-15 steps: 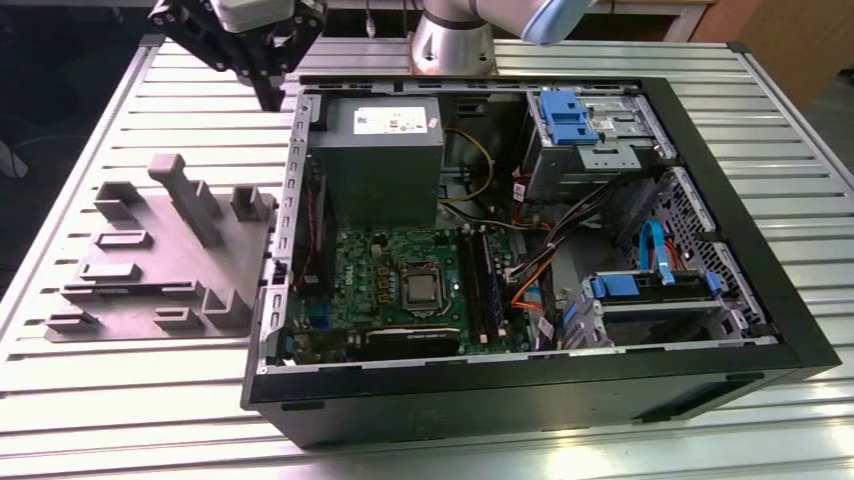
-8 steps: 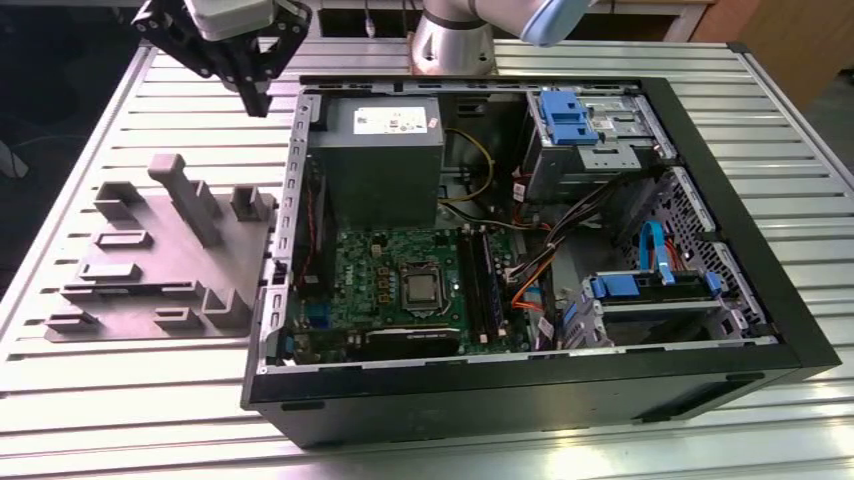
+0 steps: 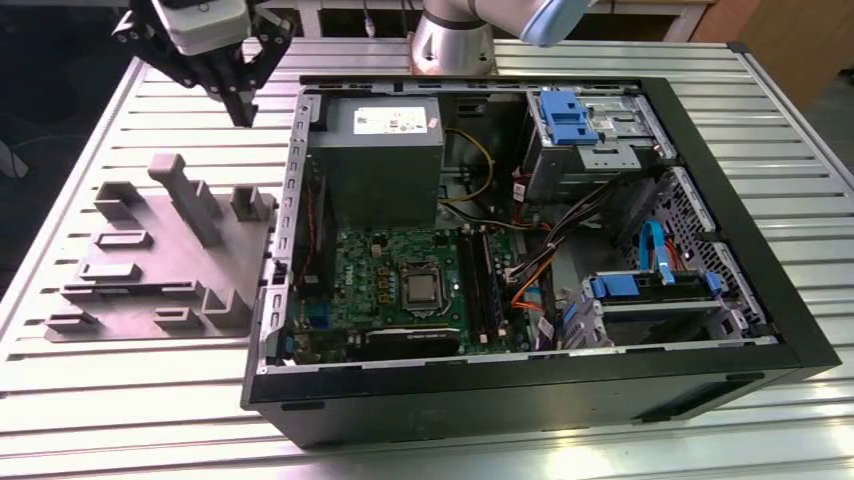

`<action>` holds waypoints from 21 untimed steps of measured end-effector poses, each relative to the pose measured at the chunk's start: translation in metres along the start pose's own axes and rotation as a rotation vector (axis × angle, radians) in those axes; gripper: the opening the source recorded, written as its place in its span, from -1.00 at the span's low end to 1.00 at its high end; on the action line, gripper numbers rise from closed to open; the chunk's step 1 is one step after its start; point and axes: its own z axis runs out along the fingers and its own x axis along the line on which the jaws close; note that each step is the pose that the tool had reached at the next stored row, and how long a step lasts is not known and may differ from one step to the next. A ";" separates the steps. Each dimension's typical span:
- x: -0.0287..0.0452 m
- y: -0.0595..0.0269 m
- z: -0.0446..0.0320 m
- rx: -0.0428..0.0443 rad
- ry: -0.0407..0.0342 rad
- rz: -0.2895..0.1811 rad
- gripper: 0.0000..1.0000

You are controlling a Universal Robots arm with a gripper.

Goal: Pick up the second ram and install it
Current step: 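Reach for the second ram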

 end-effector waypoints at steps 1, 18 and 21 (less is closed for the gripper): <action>0.0013 -0.0012 0.0003 0.0000 -0.0001 0.000 -0.80; 0.0272 -0.0225 0.0064 0.0001 0.0000 0.000 -0.80; 0.0327 -0.0254 0.0078 -0.0001 -0.0001 0.000 -0.80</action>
